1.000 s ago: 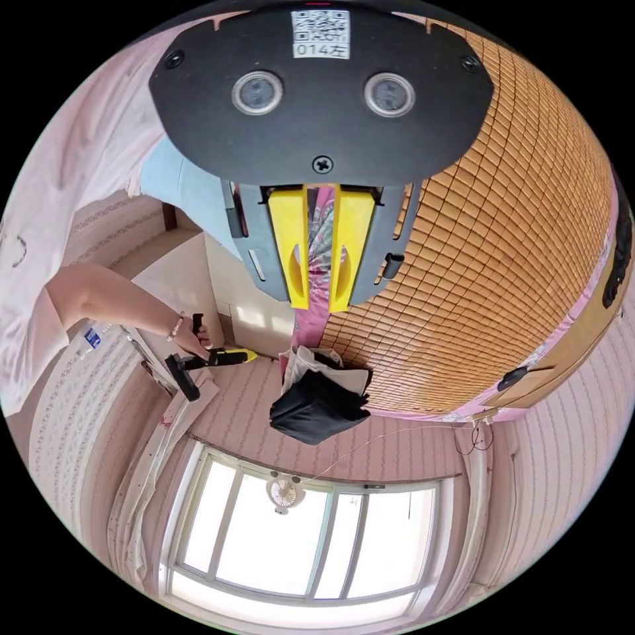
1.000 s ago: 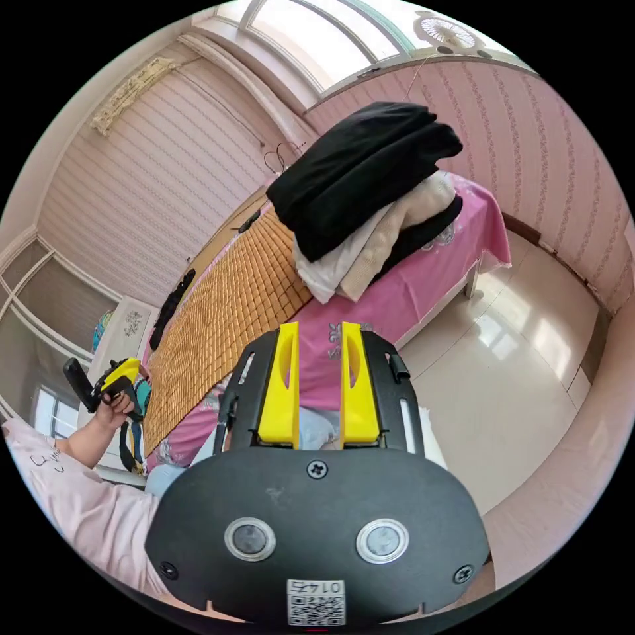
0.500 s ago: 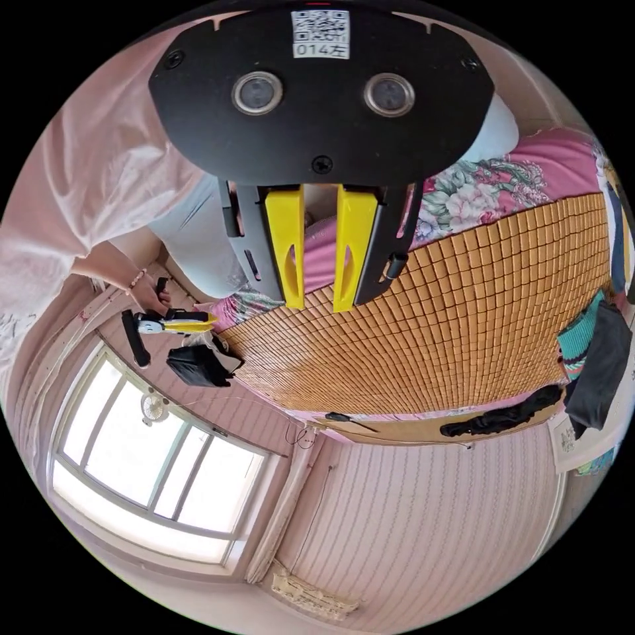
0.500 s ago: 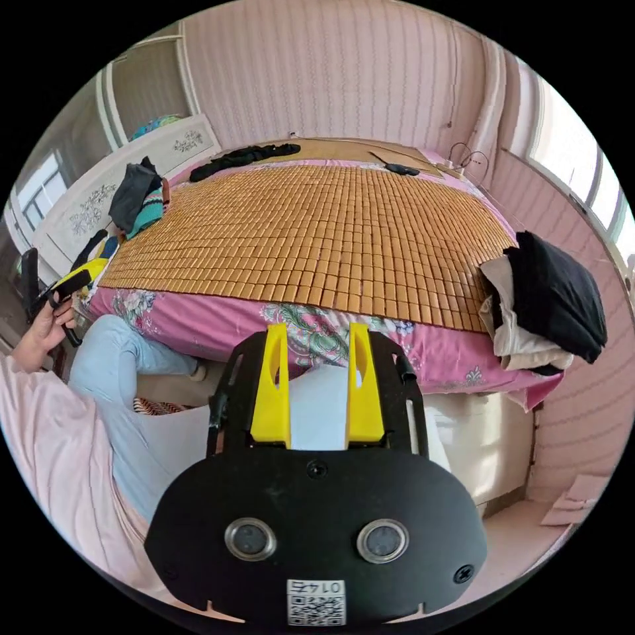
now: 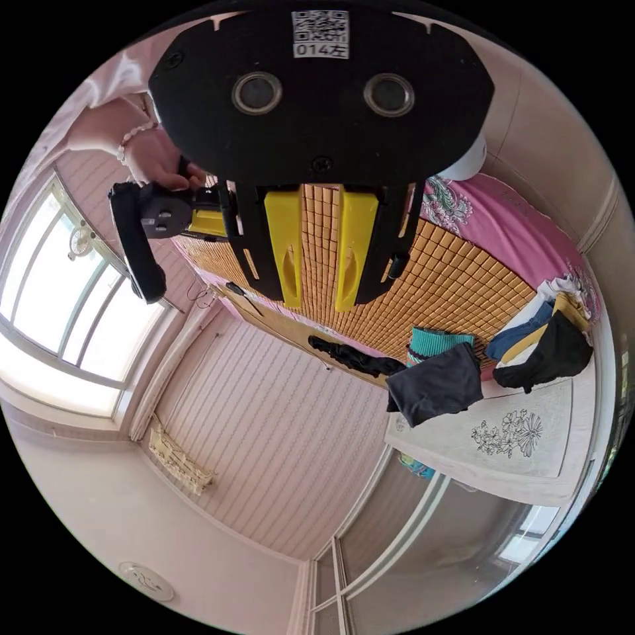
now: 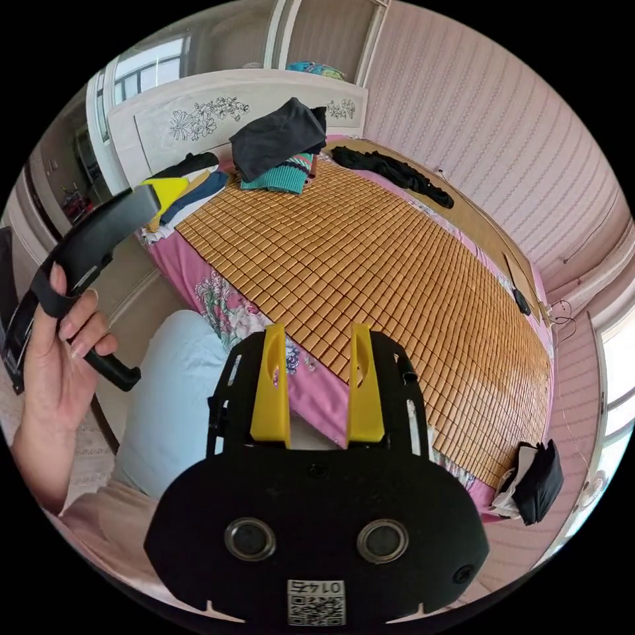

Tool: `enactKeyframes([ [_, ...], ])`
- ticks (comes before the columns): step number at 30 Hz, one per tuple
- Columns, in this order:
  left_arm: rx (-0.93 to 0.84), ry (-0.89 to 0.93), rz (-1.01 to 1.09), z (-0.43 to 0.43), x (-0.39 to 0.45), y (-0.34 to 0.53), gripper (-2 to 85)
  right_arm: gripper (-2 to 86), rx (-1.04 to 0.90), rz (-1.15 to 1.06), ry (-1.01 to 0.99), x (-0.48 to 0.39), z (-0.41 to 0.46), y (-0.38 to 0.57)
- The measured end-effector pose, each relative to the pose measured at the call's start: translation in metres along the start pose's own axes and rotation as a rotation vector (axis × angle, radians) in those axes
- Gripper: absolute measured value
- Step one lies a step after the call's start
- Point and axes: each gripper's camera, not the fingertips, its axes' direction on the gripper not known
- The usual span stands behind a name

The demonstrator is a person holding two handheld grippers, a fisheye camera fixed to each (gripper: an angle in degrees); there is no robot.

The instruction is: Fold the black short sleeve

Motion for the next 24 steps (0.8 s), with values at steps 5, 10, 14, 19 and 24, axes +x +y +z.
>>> enactKeyframes([
  [5,0.076,-0.091,-0.088,-0.031,-0.06,-0.014,7.4,-0.2,0.141,-0.05,0.421,-0.132,0.008,-0.014],
  [10,0.11,-0.038,-0.183,-0.056,-0.107,-0.012,6.9,-0.9,0.366,-0.201,0.348,-0.212,0.001,0.002],
  [14,0.165,-0.025,-0.243,-0.084,-0.141,-0.005,5.9,-1.0,0.403,-0.177,0.366,-0.255,0.014,-0.007],
  [19,0.208,-0.096,-0.191,-0.102,-0.161,-0.004,5.3,-1.0,0.404,-0.148,0.292,-0.288,0.04,-0.021],
  [24,0.223,-0.197,-0.122,-0.114,-0.178,-0.007,5.1,-1.0,0.364,-0.112,0.222,-0.319,0.071,-0.041],
])
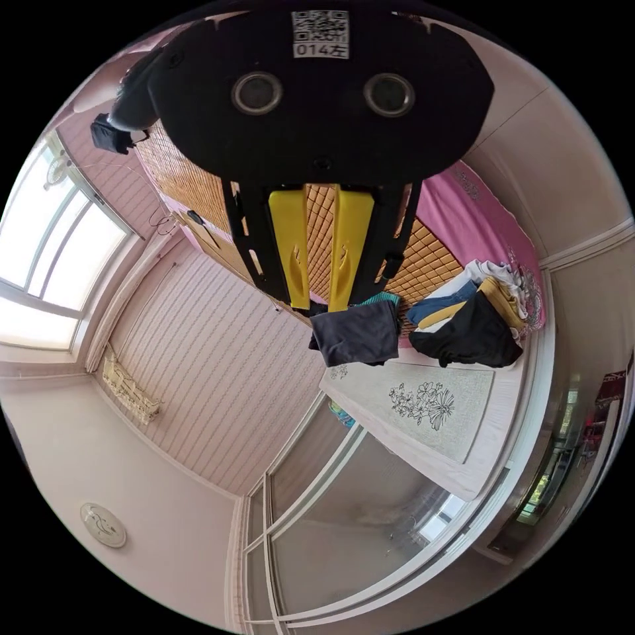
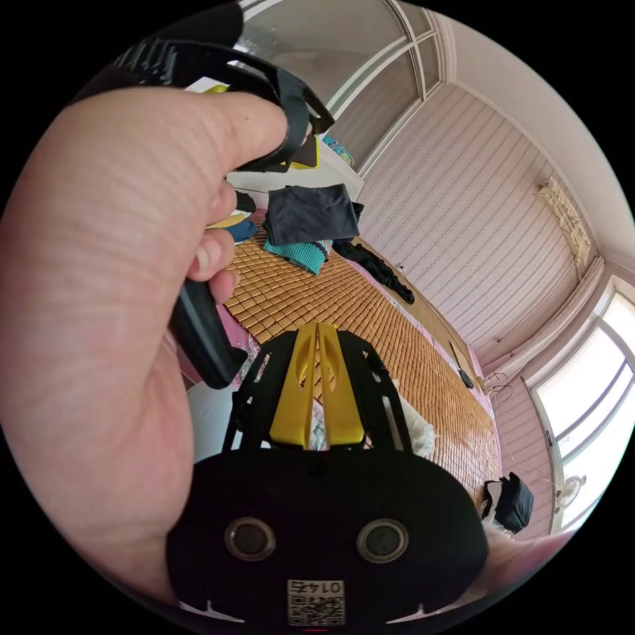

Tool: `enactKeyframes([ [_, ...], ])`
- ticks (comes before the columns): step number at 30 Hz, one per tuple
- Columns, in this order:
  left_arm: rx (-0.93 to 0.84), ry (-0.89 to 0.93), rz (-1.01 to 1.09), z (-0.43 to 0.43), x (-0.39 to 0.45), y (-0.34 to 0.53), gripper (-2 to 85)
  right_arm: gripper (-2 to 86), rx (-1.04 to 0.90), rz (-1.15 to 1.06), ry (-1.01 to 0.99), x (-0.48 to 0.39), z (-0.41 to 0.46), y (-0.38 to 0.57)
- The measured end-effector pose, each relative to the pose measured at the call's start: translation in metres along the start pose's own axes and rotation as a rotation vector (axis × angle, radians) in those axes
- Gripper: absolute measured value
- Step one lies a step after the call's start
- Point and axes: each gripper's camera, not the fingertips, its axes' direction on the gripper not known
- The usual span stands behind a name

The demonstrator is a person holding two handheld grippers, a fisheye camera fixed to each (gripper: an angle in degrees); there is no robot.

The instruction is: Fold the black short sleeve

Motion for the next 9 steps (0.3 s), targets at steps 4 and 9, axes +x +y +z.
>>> enactKeyframes([
  [4,-0.048,-0.017,-0.051,0.003,-0.032,0.004,4.9,-1.0,-0.006,-0.032,-0.033,-0.026,0.02,-0.006],
  [9,-0.075,-0.079,-0.106,0.003,-0.071,0.009,4.6,-1.0,-0.066,-0.131,-0.133,-0.065,0.057,-0.016],
])
